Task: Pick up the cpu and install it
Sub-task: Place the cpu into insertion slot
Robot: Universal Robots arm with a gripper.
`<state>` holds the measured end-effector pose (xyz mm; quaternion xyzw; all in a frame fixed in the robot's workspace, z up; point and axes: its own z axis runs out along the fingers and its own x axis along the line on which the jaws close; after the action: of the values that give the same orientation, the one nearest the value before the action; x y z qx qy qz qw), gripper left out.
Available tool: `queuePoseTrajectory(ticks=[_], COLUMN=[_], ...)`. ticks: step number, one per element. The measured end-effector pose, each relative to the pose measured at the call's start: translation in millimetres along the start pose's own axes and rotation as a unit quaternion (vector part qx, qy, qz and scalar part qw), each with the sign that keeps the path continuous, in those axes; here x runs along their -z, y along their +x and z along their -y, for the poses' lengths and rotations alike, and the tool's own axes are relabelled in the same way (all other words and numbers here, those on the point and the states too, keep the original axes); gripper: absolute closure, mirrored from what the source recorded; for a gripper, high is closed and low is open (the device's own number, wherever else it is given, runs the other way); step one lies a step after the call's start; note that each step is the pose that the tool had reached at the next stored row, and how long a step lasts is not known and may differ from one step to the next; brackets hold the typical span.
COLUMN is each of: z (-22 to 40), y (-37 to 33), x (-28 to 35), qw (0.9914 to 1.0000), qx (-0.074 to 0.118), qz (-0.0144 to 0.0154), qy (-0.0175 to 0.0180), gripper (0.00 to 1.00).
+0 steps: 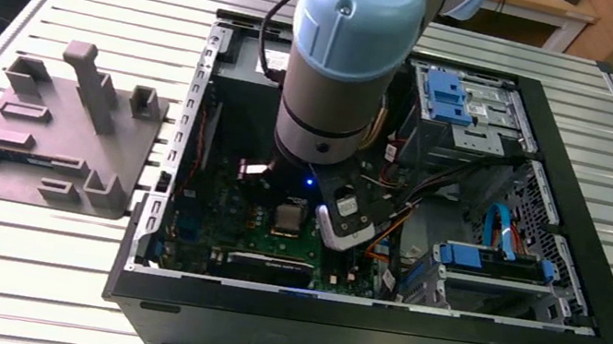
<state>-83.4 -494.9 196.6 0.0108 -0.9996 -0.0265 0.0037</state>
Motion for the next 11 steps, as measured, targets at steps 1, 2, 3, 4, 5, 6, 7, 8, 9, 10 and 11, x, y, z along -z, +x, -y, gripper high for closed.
queuePoseTrajectory(ticks=[1,2,3,4,5,6,7,8,9,10,11], z=[0.0,0.1,0.1,0.2,0.3,0.3,0.5,0.7,0.8,0.8,0.9], y=[0.0,0.1,0.1,0.1,0.1,0.1,0.1,0.1,0.1,0.1,0.1], x=[-0.7,-1.3,-1.9,-2.1,-2.2,-2.4,-2.5,-2.7,-3.0,-3.8,-4.6], qw=[1.0,1.0,1.0,0.99999,0.99999,0.99999,0.99999,0.99999,0.99999,0.99999,0.99999], qx=[0.0,0.0,0.0,0.0,0.0,0.0,0.0,0.0,0.0,0.0,0.0], qz=[-0.0012,-0.0021,-0.003,-0.0036,-0.0037,-0.0037,-0.0037,-0.0037,-0.0037,-0.0037,-0.0037], qy=[0.0,0.0,0.0,0.0001,0.0002,0.0001,0.0,0.0,0.0,-0.0001,0.0], gripper=[0.53,0.53,0.53,0.53,0.53,0.53,0.53,0.53,0.53,0.53,0.53])
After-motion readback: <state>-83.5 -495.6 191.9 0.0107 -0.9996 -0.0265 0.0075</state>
